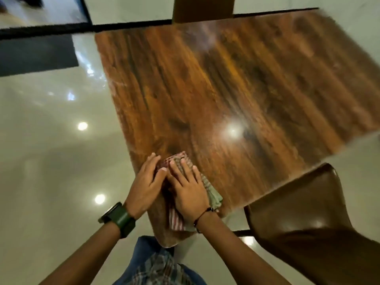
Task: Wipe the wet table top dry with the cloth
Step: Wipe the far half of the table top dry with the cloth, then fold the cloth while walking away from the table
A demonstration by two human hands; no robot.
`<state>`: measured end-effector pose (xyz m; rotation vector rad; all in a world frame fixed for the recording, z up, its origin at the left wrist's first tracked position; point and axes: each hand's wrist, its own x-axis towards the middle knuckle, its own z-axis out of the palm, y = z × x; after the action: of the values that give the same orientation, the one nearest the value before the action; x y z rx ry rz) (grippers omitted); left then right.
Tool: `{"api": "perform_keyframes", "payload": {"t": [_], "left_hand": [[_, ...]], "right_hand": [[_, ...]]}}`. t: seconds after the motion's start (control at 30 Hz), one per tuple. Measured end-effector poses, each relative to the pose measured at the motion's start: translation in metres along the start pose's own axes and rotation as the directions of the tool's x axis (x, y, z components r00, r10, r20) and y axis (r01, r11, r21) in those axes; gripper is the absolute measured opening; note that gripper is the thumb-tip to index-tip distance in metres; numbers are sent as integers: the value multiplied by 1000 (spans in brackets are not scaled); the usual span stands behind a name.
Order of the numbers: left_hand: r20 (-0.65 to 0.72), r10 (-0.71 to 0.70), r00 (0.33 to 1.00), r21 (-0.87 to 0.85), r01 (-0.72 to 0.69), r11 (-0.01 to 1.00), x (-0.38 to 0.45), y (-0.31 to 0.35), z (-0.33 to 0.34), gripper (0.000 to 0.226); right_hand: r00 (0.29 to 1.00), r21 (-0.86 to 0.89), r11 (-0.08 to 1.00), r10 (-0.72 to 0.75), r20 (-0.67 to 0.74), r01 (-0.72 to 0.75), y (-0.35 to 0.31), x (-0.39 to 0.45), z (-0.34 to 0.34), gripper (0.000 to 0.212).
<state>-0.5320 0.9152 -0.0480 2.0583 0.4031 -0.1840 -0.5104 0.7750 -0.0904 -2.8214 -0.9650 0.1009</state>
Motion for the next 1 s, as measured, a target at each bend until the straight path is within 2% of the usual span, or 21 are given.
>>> {"api": "perform_keyframes", "payload": {"t": [0.07, 0.17, 0.23, 0.33, 0.4, 0.43, 0.47, 0.53, 0.6, 0.67, 0.73, 0.8, 0.87, 0.93, 1.0], "left_hand": [[26, 11, 1000, 39, -12, 999, -2, 3, 5, 45], [69, 32, 997, 96, -39, 995, -16, 7, 20, 42], [151, 60, 987, 125, -79, 989, -32, 8, 33, 42], [256, 111, 960, 113, -144, 983, -64, 9, 46, 49], [321, 155, 934, 93, -193, 977, -89, 10, 52, 53], [354, 174, 919, 92, -219, 971, -101, 10, 53, 53], [388, 208, 898, 87, -260, 962, -112, 11, 55, 53], [485, 297, 822, 43, -362, 931, -131, 15, 59, 48], [622, 315, 717, -12, -393, 919, -155, 25, 68, 52], [765, 203, 611, 16, -333, 943, -177, 37, 80, 69], [881, 139, 452, 43, -370, 928, -203, 47, 95, 84], [946, 120, 302, 53, -508, 860, -232, 60, 114, 91], [972, 133, 196, 18, -619, 785, -256, 72, 135, 87], [975, 180, 134, -46, -664, 746, -276, 86, 162, 78], [964, 239, 114, -100, -680, 727, -292, 102, 191, 63]], "right_hand": [[999, 25, 1000, 2, -41, -1, 3, -22, 1, 50], [984, 68, 992, 118, -134, -110, -5, -59, 4, 43], [960, 109, 972, 223, -172, -206, -16, -76, 3, 41], [914, 236, 929, 338, -222, -286, -30, -94, -4, 44], [847, 344, 870, 454, -276, -354, -37, -113, -8, 40], [780, 473, 789, 559, -283, -393, -42, -125, -8, 37], [682, 611, 665, 682, -264, -429, -47, -138, -9, 34], [437, 840, 348, 887, -150, -417, -56, -170, -16, 30], [192, 961, 78, 981, -27, -265, -64, -212, -29, 26], [33, 995, -79, 996, 81, -61, -71, -252, -41, 24], [-95, 986, -141, 984, 149, 90, -78, -291, -52, 23], [-201, 970, -129, 965, 171, 206, -81, -328, -67, 25], [-291, 956, -97, 940, 179, 277, -78, -357, -77, 29], [-359, 943, -56, 916, 178, 327, -72, -385, -83, 32], [-422, 940, -36, 888, 185, 339, -59, -413, -88, 32]]}}
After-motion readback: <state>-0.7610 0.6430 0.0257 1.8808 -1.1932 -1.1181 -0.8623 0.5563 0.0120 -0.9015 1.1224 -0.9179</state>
